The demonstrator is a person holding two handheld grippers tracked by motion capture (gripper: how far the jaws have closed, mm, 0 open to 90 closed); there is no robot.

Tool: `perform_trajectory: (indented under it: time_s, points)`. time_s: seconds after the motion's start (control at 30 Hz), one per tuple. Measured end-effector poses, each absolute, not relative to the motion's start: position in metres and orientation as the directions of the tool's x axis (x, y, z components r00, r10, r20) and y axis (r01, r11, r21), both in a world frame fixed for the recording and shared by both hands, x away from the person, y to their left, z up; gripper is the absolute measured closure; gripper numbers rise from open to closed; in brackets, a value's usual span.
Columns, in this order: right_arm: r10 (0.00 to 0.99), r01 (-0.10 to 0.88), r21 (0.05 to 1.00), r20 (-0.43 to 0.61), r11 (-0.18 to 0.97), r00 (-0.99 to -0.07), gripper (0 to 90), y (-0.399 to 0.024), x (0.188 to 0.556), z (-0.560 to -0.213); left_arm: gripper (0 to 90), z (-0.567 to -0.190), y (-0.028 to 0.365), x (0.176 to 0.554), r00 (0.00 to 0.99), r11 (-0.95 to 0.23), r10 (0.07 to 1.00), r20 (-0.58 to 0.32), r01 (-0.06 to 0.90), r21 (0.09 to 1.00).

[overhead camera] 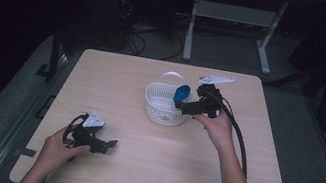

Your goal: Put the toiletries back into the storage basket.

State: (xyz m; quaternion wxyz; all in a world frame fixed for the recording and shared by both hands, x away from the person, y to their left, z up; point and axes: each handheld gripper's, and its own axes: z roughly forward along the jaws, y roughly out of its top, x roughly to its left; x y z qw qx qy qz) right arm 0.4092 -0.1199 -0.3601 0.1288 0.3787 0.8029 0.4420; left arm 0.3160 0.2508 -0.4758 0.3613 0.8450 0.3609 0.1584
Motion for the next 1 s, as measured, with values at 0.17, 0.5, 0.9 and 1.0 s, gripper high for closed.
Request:
perform_trajectory:
  time_s: [0.17, 0.5, 0.9, 1.0]
  points:
    - [0.721, 0.480, 0.816, 0.117, 0.323, -0.683, 0.0, -0.129, 0.398, -0.356, 13.3, -0.476, 0.251, 0.316, 0.688, -0.476, 0.726, 0.006, 0.496, 0.726]
    - [0.742, 0.496, 0.804, 0.104, 0.329, -0.662, 0.0, -0.150, 0.377, -0.362, 13.3, -0.476, 0.251, 0.316, 0.690, -0.480, 0.724, 0.008, 0.495, 0.724]
    - [0.770, 0.502, 0.818, 0.122, 0.279, -0.626, 0.0, -0.189, 0.348, -0.385, 13.3, -0.476, 0.251, 0.316, 0.690, -0.480, 0.724, 0.010, 0.493, 0.726]
    - [0.775, 0.506, 0.817, 0.121, 0.276, -0.620, 0.0, -0.198, 0.341, -0.389, 13.3, -0.476, 0.250, 0.316, 0.687, -0.473, 0.727, 0.004, 0.497, 0.728]
